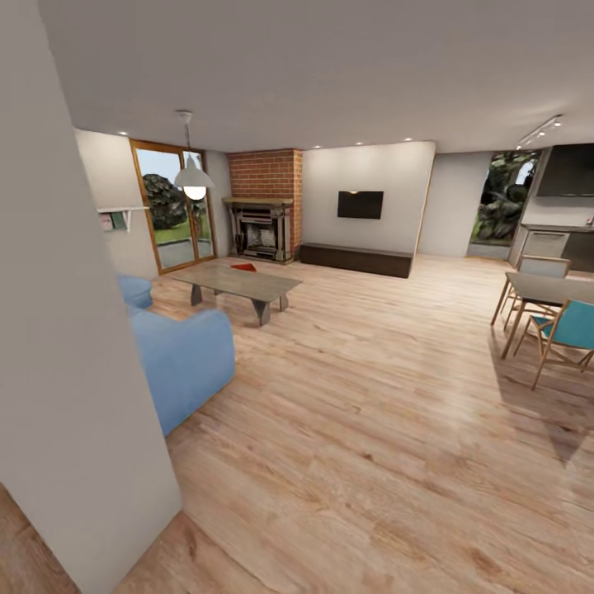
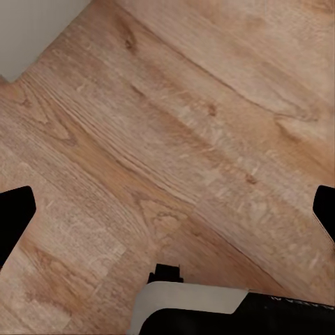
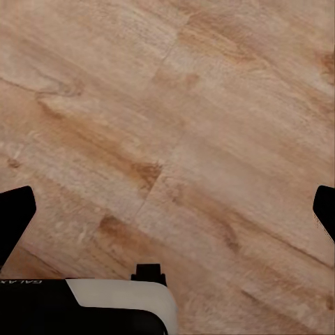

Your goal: Move the two storage containers from the living room to the garage. In the garage, place one container on the floor and stack the other container on top of it (either order is fine).

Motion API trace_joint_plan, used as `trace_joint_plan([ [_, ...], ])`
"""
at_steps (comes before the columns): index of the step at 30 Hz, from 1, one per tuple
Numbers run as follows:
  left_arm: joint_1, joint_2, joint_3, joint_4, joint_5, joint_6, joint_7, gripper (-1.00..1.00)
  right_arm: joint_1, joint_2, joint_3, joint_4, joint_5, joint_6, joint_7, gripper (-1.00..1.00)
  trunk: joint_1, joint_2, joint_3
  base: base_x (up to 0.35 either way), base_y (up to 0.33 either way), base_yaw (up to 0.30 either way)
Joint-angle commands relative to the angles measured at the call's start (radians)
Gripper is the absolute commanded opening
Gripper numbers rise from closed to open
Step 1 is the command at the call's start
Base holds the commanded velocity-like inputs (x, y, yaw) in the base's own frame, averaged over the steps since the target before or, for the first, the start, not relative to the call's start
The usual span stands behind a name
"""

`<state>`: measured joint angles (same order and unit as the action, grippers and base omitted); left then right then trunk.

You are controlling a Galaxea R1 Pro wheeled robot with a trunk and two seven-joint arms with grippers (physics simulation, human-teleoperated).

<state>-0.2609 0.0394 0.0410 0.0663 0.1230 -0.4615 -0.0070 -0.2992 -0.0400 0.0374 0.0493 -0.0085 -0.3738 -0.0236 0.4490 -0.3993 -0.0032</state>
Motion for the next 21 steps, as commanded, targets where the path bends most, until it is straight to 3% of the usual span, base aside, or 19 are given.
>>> trace_joint_plan([
  [1,-0.001,0.0,0.004,0.004,0.001,-0.006,-0.001,1.0,-0.001,0.0,0.004,0.004,-0.001,-0.006,-0.002,1.0,0.001,-0.001,0.0,0.326,0.0,0.0],
  [21,-0.001,-0.005,0.004,0.004,0.001,-0.006,-0.001,1.0,-0.001,0.0,0.004,0.004,-0.001,-0.006,-0.002,1.0,0.001,-0.001,0.0,0.326,0.0,0.0],
])
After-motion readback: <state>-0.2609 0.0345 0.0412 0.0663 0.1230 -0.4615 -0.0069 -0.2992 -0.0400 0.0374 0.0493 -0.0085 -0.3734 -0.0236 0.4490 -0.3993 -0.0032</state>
